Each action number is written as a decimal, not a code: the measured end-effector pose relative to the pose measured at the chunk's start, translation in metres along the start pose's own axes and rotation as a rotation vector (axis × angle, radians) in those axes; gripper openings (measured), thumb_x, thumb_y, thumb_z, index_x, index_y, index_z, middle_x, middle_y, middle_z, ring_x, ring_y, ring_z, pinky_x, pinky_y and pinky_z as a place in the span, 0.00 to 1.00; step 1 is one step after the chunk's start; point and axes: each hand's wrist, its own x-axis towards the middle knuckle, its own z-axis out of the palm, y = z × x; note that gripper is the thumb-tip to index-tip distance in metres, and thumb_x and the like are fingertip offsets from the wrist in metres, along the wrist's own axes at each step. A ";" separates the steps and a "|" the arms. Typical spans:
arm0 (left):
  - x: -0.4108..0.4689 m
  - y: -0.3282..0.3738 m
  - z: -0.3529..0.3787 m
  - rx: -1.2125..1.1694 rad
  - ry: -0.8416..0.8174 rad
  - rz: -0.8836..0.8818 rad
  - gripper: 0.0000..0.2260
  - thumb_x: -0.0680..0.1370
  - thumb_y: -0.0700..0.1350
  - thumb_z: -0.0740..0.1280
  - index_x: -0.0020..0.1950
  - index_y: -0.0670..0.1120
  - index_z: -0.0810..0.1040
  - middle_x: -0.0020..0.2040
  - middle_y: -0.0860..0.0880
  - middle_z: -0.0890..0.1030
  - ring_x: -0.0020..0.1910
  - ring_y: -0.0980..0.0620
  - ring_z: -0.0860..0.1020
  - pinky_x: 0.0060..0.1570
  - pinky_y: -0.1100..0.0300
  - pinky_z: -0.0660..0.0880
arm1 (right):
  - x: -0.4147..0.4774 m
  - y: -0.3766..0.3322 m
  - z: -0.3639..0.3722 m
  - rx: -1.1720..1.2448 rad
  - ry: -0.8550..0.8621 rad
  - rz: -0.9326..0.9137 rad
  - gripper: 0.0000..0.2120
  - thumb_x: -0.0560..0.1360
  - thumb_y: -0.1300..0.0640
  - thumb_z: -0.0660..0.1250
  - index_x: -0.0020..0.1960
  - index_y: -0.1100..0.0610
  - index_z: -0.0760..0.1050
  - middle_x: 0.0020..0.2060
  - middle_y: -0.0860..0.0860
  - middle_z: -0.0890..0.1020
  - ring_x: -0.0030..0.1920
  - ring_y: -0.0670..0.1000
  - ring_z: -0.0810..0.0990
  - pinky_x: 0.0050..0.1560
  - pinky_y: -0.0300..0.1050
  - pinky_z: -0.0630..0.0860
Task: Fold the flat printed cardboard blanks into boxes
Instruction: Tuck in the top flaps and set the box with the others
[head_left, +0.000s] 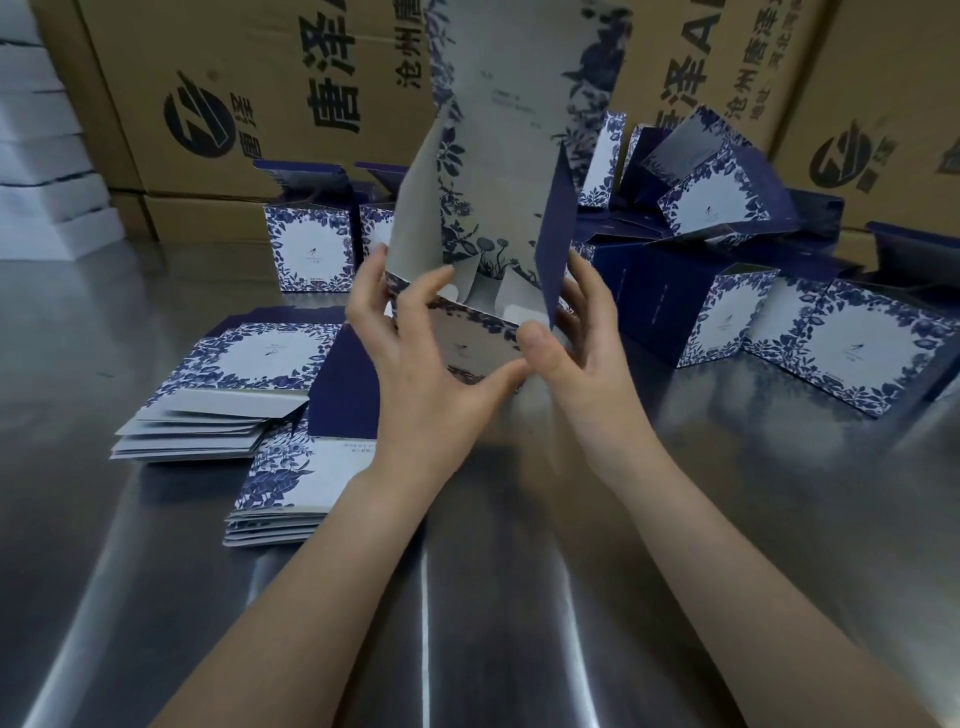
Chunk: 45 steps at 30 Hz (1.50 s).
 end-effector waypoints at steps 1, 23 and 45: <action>-0.001 0.002 0.000 -0.009 -0.004 0.011 0.28 0.70 0.52 0.75 0.63 0.40 0.72 0.72 0.37 0.57 0.73 0.36 0.62 0.70 0.45 0.65 | 0.000 0.002 0.000 0.020 0.018 0.003 0.44 0.68 0.40 0.69 0.78 0.51 0.55 0.70 0.43 0.68 0.70 0.41 0.69 0.69 0.44 0.70; 0.003 0.013 0.005 -0.630 -0.040 -0.774 0.22 0.77 0.33 0.59 0.62 0.59 0.68 0.63 0.53 0.76 0.63 0.52 0.75 0.66 0.48 0.72 | 0.002 0.023 -0.009 -0.097 0.192 -0.078 0.20 0.74 0.48 0.57 0.66 0.37 0.66 0.64 0.39 0.74 0.69 0.50 0.70 0.70 0.58 0.65; -0.012 0.002 0.022 -0.456 -0.156 -0.794 0.25 0.81 0.36 0.54 0.76 0.53 0.65 0.72 0.50 0.73 0.71 0.49 0.70 0.71 0.46 0.67 | 0.025 -0.021 0.028 -0.930 0.007 0.192 0.15 0.73 0.69 0.64 0.57 0.57 0.73 0.57 0.56 0.74 0.53 0.56 0.73 0.47 0.46 0.70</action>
